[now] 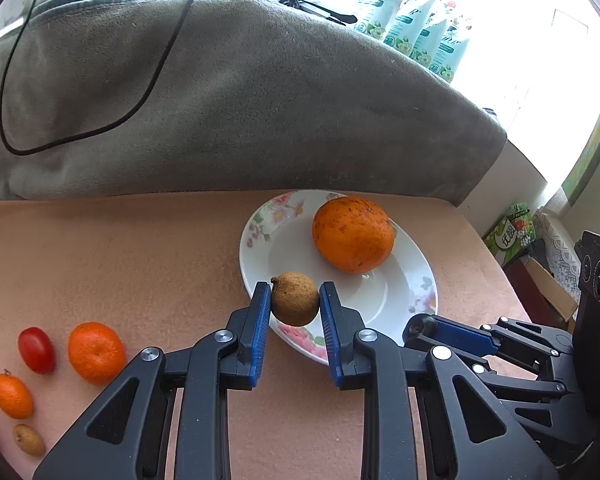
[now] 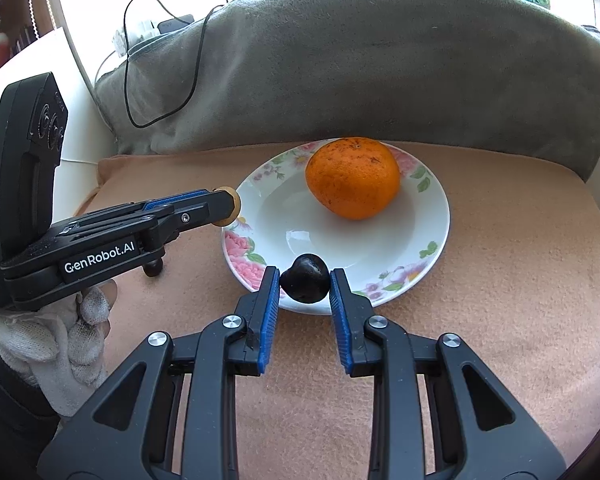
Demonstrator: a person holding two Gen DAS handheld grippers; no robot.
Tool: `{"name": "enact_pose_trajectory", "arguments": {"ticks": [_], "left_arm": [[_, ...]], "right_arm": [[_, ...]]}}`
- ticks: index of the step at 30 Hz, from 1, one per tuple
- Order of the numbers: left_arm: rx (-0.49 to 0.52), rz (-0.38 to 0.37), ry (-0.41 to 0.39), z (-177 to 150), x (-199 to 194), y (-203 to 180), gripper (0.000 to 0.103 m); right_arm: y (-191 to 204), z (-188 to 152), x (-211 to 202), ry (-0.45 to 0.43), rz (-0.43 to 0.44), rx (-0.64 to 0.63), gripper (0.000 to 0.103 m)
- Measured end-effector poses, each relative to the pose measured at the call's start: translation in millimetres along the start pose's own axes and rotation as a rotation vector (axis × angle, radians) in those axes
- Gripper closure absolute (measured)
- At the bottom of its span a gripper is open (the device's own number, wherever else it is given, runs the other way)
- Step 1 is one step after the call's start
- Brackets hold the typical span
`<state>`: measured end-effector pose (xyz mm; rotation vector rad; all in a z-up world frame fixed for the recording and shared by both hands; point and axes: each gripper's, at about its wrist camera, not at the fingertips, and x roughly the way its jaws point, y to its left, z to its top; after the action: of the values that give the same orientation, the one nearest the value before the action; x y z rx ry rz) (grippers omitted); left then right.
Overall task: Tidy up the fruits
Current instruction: 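Open both grippers to drop the plum and kiwi onto the plate, then move both grippers back toward the remaining fruits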
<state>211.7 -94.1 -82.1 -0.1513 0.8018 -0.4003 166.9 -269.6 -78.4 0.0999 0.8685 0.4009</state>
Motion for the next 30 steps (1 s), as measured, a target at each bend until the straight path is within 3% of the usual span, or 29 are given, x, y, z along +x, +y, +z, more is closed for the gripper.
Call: {"name": "enact_pose_trajectory", "arguments": {"ticks": [3,4,6,7,8,10,12,14,16,30], "left_arm": [[0.007,0.003,-0.002,-0.2,-1.5,-0.1,0.078],[0.009,0.007,-0.006,-0.4,-2.4,-0.5,0.071],[0.013,0.015,-0.015,-0.3,-4.5,-1.0,0.057],[0.013,0.015,-0.017,-0.2,-5.6,-1.0,0.056],[0.014,0.015,-0.017,0.0,-6.3,-0.9,0.055],[0.011,0.024,-0.018,0.4,-7.8,-0.6,0.043],[0.009,0.025,-0.027,0.7,-10.5,-0.4,0.037],[0.009,0.030,-0.037,1.7,-13.8,-0.9,0.035],[0.006,0.037,-0.044,2.9,-16.2,-0.8,0.026],[-0.013,0.077,-0.049,-2.5,-35.1,2.1,0.026]], "right_arm": [[1.8,-1.1,-0.1,-0.003,-0.006,-0.006,0.076],[1.9,-1.3,-0.4,-0.006,-0.009,-0.007,0.076],[1.3,-1.1,-1.2,-0.010,-0.009,-0.004,0.063],[0.9,-1.0,-2.2,-0.014,-0.005,-0.004,0.052],[1.2,-0.9,-3.3,-0.020,-0.006,-0.006,0.048],[2.0,-0.9,-4.8,-0.024,-0.009,-0.013,0.048],[2.8,-1.2,-5.6,-0.026,-0.009,-0.018,0.043],[3.8,-1.8,-7.2,-0.036,-0.016,-0.022,0.027],[4.1,-2.1,-8.9,-0.045,-0.016,-0.023,0.022],[7.2,-1.8,-16.0,-0.040,0.012,0.005,0.014]]}}
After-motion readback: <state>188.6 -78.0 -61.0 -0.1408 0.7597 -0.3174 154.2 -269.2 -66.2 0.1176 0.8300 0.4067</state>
